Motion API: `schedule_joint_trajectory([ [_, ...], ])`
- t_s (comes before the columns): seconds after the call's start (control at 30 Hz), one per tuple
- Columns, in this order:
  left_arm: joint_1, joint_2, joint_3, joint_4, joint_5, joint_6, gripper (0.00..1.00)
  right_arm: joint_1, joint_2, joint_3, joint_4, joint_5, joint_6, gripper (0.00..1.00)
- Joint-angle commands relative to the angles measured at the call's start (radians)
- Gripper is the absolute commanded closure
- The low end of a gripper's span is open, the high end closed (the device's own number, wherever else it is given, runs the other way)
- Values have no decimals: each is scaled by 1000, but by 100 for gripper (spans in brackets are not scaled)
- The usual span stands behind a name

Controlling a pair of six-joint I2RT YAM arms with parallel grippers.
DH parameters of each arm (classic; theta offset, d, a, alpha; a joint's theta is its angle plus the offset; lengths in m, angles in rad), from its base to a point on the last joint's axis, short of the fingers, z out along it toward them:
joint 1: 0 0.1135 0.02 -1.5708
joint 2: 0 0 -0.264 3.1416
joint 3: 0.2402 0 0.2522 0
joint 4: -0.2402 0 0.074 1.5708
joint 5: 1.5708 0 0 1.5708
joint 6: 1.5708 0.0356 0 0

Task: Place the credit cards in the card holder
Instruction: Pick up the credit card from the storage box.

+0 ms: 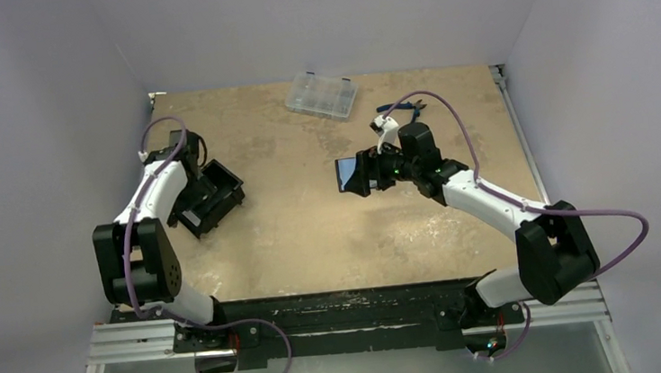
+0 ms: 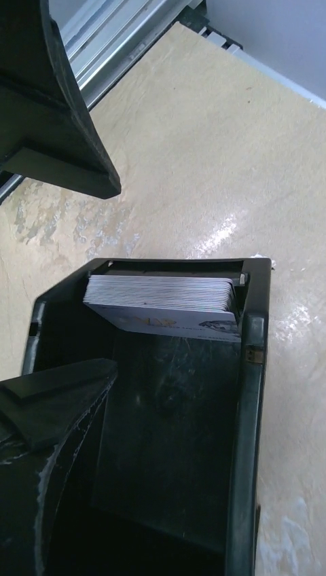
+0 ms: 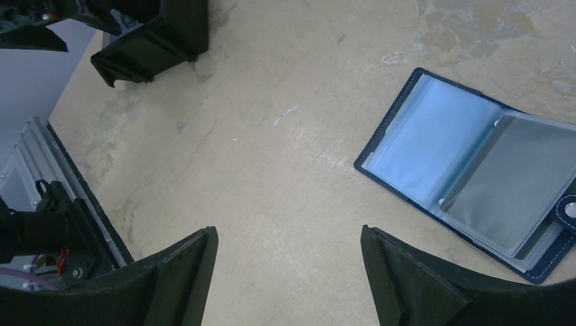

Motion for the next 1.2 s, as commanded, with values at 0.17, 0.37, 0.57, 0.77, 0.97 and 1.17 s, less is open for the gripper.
schedule_joint_trajectory([
  [0.17, 39, 103, -14, 48, -49, -94, 5, -3, -41, -12, 50, -42, 13, 14],
  [0.37, 56, 109, -46, 47, -47, -104, 10, -2, -40, -15, 52, -38, 13, 14],
  [0.57, 57, 91, -39, 24, -57, -98, 16, -3, -36, -14, 54, -33, 14, 14],
  [0.77, 60, 61, -34, 1, -47, -95, 23, -4, -37, -15, 52, -23, 13, 14],
  [0.97, 60, 46, -28, -16, -48, -88, 32, -4, -34, -15, 55, -22, 15, 14],
  [1.17, 60, 45, -18, -23, -48, -84, 39, -4, -30, -15, 57, -22, 15, 14],
])
